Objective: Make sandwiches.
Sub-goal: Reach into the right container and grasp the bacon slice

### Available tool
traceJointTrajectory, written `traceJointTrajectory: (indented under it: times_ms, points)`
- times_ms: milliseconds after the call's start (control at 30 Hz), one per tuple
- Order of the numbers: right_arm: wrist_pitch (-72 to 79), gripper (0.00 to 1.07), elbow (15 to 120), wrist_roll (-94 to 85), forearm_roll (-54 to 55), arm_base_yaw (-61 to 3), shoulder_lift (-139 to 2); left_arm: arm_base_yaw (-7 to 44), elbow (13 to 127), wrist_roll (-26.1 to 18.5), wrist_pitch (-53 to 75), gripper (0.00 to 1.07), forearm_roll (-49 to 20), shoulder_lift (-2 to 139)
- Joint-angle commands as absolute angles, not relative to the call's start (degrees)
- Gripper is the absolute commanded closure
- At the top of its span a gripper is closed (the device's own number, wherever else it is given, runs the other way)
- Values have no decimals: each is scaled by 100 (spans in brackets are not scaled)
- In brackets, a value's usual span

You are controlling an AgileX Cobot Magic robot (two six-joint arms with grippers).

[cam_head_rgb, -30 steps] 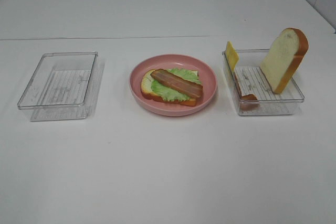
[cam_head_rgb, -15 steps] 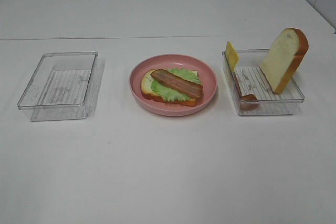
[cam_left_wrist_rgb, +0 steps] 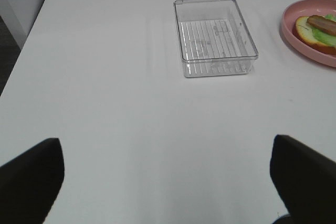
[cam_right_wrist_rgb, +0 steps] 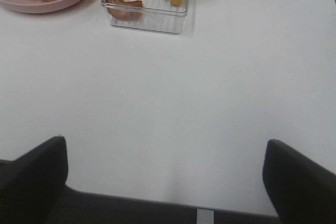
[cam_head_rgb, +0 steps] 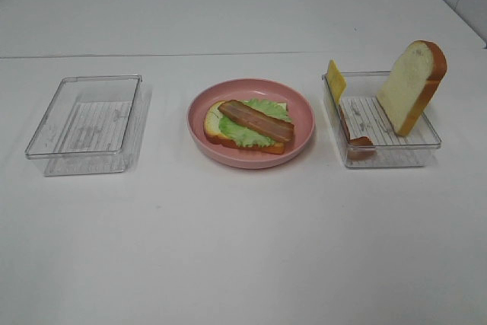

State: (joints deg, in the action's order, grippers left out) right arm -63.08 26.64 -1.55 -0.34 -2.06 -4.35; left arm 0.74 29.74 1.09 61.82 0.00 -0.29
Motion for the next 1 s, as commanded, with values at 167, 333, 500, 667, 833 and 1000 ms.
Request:
traceJointTrajectory:
  times_ms: [167, 333, 500, 667, 833, 1000]
  points:
    - [-5300, 9, 2911, -138, 57, -206, -1163, 63, 2956, 132, 6159, 5, -40, -109]
    - [-4549, 9, 2899, -143, 109, -206, -1719, 63, 2956, 132, 6159, 5, -40, -109]
    - [-4114, 9, 2899, -155, 97, -206, -2126, 63, 2956, 132, 6159, 5, -40, -109]
    - [-3839, 9, 2911, -155, 103, -206, -2848, 63, 2956, 132, 6159, 6, -40, -109]
    - [-3845, 9, 3146, -155, 103, -206, -3684, 63, 2956, 132, 6159, 6, -40, -109]
    - [-3862, 9, 3604, -155, 103, -206, -4744, 63, 2956, 132, 6159, 6, -40, -109]
